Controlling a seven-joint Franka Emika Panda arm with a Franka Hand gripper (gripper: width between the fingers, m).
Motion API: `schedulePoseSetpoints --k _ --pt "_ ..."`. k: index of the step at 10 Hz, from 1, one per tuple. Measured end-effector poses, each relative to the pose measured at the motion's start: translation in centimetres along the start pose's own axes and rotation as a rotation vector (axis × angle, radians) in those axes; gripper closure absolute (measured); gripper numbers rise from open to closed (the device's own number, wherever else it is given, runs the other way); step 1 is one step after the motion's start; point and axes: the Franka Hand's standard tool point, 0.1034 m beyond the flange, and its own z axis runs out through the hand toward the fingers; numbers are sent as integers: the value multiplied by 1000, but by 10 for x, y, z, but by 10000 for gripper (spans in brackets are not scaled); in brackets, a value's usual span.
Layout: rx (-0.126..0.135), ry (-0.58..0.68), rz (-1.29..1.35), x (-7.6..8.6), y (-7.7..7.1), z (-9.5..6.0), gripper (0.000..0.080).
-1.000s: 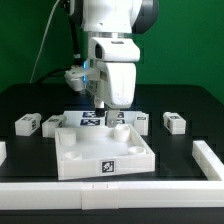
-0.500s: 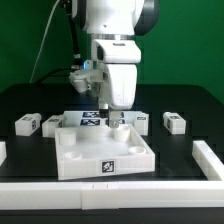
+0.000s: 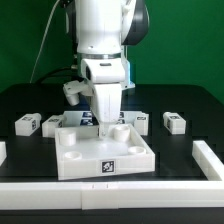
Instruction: Assemble one leg
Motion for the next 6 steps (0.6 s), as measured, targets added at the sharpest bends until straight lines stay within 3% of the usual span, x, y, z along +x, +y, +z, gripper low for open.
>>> schedulePoseSetpoints --k 2,3,4,6 --pt "-3 -1 8 -1 4 1 150" --pt "-7 -2 9 -1 6 0 287" --pt "-5 -2 10 -1 6 0 287" --pt "-5 -2 10 -1 5 0 581"
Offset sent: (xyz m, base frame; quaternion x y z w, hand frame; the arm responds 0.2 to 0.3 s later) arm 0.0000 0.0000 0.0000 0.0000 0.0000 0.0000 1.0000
